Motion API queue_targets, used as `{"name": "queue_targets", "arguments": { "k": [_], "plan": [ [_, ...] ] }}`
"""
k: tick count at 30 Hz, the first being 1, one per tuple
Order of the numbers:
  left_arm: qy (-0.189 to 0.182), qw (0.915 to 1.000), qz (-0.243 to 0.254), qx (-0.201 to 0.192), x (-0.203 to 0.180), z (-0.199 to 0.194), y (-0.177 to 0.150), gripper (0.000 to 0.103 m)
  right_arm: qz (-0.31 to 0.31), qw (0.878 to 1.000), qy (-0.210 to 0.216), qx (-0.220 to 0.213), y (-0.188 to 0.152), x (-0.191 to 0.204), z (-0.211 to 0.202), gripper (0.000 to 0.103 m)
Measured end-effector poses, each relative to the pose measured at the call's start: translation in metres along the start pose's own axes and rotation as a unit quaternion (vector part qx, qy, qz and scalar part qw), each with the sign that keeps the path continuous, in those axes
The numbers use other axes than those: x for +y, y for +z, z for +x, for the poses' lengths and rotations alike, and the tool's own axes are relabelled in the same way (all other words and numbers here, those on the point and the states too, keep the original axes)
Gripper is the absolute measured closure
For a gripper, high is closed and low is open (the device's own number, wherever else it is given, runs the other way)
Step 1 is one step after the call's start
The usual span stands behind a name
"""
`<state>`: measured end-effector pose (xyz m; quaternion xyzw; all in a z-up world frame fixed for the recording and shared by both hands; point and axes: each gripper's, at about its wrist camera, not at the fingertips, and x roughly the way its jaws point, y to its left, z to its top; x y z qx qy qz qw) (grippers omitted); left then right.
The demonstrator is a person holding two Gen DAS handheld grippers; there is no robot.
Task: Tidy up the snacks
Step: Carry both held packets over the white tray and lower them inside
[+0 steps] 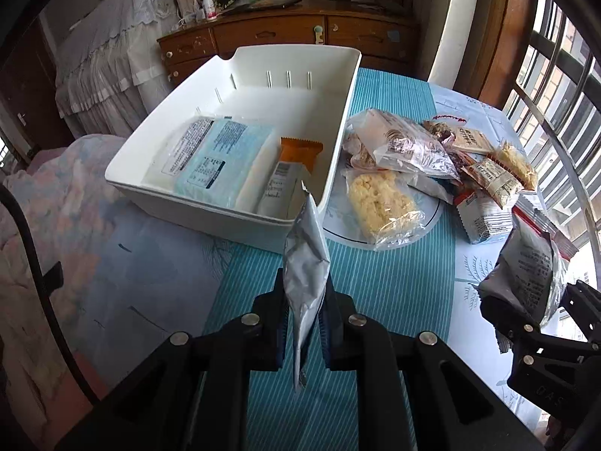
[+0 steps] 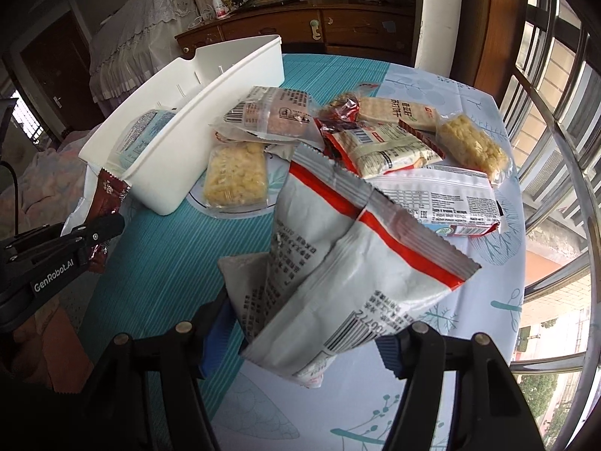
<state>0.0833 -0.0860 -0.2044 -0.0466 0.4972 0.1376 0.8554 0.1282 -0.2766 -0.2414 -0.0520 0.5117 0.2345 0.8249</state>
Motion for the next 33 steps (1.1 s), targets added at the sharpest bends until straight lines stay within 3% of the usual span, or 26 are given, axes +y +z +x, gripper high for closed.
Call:
{"name": "queue_targets", "arguments": {
  "k": [18,33],
  "plan": [
    [-0.022,0.9931,0.087,-0.075,0.057,-0.056,0.051,0.091,0.032,0.998,0.035,-0.051,0.058,0.068,-0.017,0.037],
    [-0.040,0.9806,0.164,-0.101,0.125,-0.044,0.105,0.091,0.069,0.991,0.067,-0.097,0.100,0.152,0.001,0.036]
  ]
}}
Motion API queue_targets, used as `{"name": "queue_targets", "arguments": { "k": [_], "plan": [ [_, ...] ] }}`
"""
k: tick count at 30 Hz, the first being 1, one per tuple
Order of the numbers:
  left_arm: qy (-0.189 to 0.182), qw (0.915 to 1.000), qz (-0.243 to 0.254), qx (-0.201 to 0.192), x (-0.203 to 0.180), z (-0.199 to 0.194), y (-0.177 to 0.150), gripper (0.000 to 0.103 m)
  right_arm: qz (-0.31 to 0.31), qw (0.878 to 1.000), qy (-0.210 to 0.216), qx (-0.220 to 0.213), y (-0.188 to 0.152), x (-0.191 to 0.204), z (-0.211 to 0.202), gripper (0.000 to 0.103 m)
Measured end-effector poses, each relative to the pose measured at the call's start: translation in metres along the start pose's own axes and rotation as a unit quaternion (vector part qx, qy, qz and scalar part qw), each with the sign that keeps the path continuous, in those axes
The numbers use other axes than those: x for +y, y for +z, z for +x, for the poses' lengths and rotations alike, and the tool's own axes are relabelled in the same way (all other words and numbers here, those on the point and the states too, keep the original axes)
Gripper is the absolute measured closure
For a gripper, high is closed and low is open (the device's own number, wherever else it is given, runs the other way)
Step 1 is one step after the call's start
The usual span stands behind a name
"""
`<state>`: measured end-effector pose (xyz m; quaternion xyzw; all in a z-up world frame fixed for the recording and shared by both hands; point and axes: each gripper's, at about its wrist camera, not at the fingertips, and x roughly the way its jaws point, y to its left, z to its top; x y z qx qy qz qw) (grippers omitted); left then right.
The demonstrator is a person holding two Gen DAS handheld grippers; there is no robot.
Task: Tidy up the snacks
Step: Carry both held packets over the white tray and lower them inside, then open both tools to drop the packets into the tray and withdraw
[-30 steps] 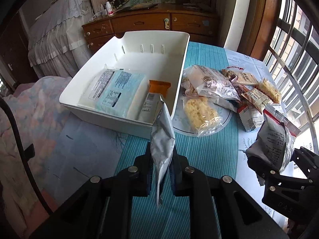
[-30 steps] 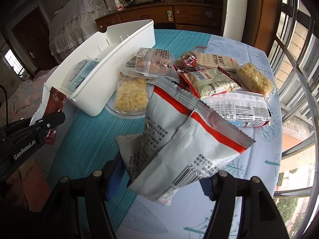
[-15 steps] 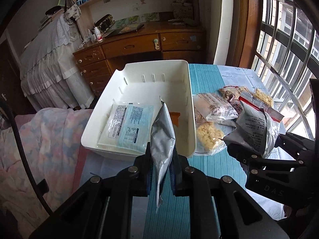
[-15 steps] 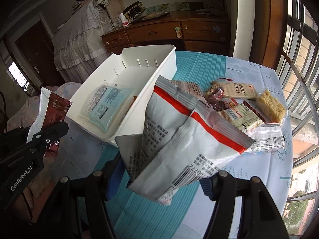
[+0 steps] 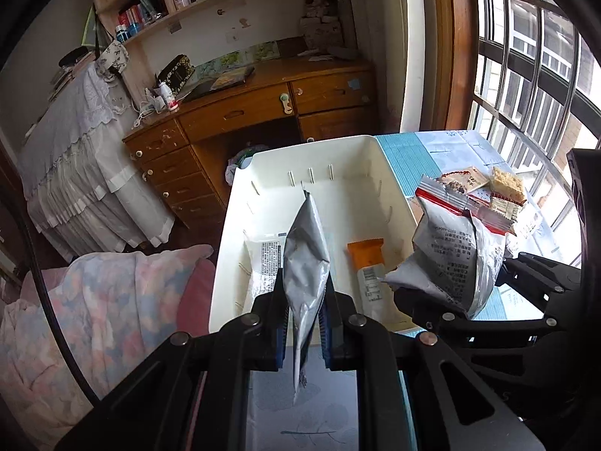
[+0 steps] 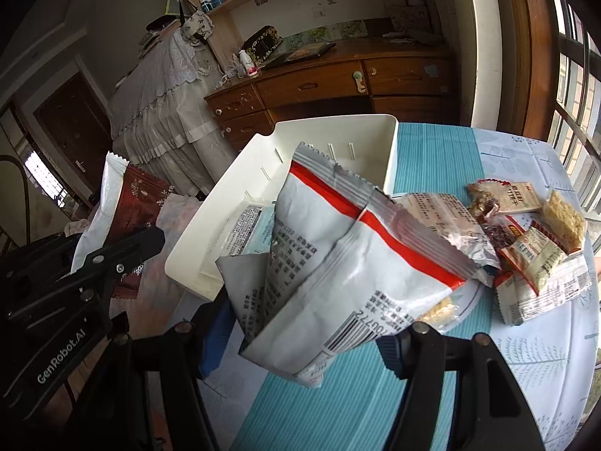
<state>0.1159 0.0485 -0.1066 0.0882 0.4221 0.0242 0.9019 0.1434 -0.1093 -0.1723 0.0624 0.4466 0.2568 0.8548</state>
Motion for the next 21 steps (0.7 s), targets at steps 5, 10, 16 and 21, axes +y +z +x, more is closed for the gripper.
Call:
{"name": "queue_targets", "arguments": {
  "k": [5,10,16,21],
  "plan": [
    [-0.013,0.9999,0.005,0.007,0.026,0.019,0.010,0.091,0.023,1.000,-0.002,-0.008,0.006,0.018,0.020,0.035],
    [-0.020,0.9995,-0.003,0.024,0.047,0.042,0.014,0.091,0.027,1.000,-0.011,-0.008,0.008,0.033,0.037,0.035],
    [-0.024,0.9987,-0.013,0.043,0.062,0.061,0.016,0.090,0.040,0.999,-0.030,-0.005,0.003,0.040,0.048,0.032],
    [-0.024,0.9986,-0.014,0.044,0.064,0.062,0.013,0.046,0.059,0.997,-0.041,0.003,-0.003,0.041,0.051,0.018]
  ]
}}
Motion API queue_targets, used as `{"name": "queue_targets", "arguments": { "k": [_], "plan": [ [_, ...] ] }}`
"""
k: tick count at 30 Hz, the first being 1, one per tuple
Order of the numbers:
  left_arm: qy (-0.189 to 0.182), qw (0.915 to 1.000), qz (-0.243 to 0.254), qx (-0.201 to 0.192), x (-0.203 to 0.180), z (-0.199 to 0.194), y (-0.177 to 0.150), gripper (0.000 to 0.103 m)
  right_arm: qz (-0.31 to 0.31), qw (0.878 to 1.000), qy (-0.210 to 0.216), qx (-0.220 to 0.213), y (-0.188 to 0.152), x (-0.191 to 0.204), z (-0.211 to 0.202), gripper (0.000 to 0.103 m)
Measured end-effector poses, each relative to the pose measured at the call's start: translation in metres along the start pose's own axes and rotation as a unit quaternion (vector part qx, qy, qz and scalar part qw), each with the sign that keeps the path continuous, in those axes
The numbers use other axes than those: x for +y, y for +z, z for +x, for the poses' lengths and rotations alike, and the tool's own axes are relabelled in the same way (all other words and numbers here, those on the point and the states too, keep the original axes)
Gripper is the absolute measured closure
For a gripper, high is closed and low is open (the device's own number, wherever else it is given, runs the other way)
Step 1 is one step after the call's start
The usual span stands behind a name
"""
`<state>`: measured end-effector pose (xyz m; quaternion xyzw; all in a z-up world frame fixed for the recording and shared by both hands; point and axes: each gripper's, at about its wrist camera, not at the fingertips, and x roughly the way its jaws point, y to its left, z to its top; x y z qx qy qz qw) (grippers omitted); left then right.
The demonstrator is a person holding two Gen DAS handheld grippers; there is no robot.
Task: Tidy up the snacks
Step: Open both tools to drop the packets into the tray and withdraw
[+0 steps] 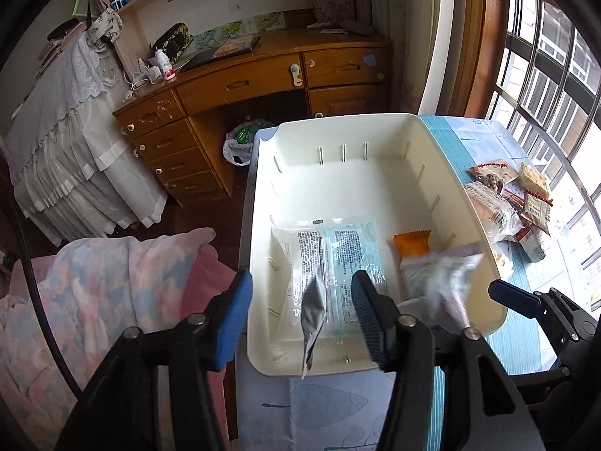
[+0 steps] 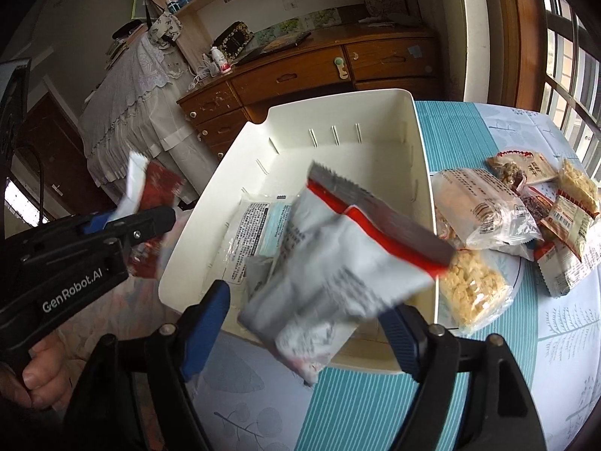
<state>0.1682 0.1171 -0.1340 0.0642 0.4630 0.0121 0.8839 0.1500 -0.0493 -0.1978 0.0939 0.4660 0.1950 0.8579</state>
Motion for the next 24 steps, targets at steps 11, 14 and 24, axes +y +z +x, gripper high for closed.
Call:
{"name": "queue_targets", "arguments": {
  "k": [11,14,24],
  "plan": [
    [-0.017,0.9998,0.003,-0.010,-0.009,-0.020,-0.007,0.033,0.003,1.000,-0.010,-0.005,-0.007,0.001,-0.014,0.009],
    [-0.023,0.9995,0.002,-0.019,-0.011,-0.027,-0.010,0.033,0.008,1.000,-0.012,0.000,-0.010,0.000,-0.020,0.009],
    [-0.063,0.9972,-0.008,-0.038,-0.022,-0.051,-0.010,0.033,0.003,0.999,-0.031,0.014,-0.024,-0.005,-0.049,0.009]
  ]
}}
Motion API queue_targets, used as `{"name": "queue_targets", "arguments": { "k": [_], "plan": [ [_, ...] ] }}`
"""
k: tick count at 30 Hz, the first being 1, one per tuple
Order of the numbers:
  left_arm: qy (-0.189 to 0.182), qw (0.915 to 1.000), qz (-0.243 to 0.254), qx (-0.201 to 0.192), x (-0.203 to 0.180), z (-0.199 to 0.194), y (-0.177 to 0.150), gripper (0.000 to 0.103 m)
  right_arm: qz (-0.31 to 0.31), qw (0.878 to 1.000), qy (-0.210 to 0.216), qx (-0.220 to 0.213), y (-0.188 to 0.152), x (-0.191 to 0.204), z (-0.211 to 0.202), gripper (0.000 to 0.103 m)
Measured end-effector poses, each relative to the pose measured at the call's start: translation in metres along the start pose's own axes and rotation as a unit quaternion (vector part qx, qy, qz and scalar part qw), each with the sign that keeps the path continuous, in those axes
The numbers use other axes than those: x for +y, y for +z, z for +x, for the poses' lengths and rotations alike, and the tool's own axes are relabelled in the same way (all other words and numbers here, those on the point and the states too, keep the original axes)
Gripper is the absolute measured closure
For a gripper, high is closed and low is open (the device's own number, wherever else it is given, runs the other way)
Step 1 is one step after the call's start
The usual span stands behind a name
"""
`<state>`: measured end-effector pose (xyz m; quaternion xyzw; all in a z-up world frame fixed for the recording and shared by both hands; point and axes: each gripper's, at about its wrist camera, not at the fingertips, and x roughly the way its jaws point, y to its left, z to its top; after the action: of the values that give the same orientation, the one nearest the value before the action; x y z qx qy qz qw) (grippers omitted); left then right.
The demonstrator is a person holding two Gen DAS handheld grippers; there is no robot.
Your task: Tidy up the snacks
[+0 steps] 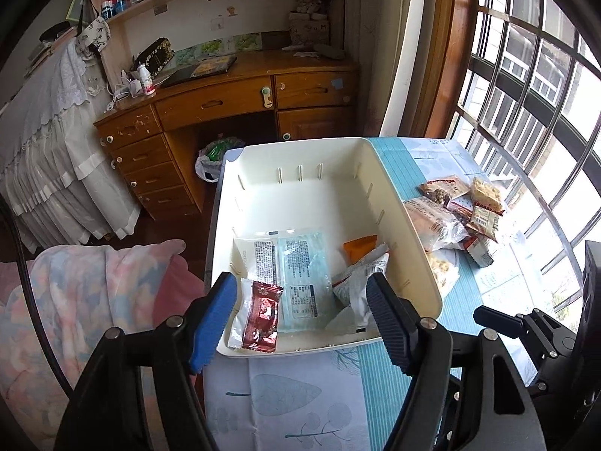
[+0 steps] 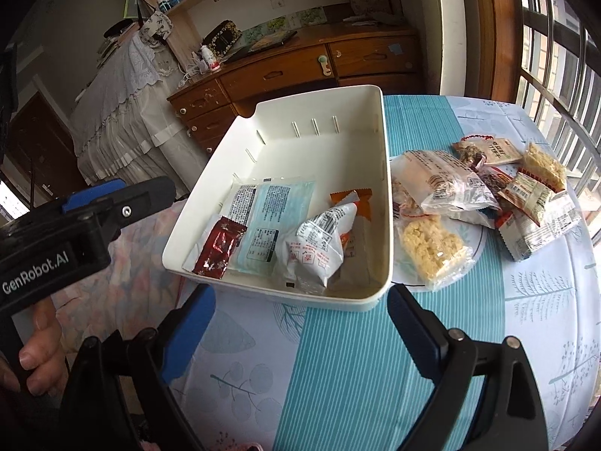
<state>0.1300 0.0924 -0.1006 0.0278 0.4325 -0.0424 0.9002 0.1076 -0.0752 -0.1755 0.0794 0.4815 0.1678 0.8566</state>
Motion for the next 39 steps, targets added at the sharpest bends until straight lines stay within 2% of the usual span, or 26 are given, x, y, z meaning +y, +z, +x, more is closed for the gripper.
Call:
{"name": "queue_targets", "arguments": {
  "k": [5,11,15,25,30,39],
  "plan": [
    [-0.022,0.9997,-0.004,-0.004,-0.012,-0.007,0.008,0.033,0.005,1.000,-0.022,0.013,-0.009,-0.013,-0.013,0.009],
    [-0.056,0.9983,0.010,0.014,-0.037,-0.007,0.021,0.033,0.031,0.998,-0.053,0.018,-0.019,-0.041,-0.031,0.009],
    [-0.091,0.9948,0.016,0.044,-0.060,-0.003,0.032,0.033,0.056,0.996,-0.063,0.021,-0.026,-0.063,-0.043,0.009],
    [-0.131,0.9875,0.070,0.052,-0.133,-0.005,0.069,0.032,0.098,0.991,-0.085,0.023,-0.016,-0.125,-0.072,0.009],
    [-0.131,0.9857,0.089,0.057,-0.164,0.002,0.087,0.031,0.123,0.987,-0.102,0.021,0.002,-0.162,-0.084,0.009],
    [-0.114,0.9799,0.145,0.075,-0.203,0.018,0.104,0.029,0.194,0.977,-0.092,0.015,0.040,-0.228,-0.096,0.009]
  ]
}}
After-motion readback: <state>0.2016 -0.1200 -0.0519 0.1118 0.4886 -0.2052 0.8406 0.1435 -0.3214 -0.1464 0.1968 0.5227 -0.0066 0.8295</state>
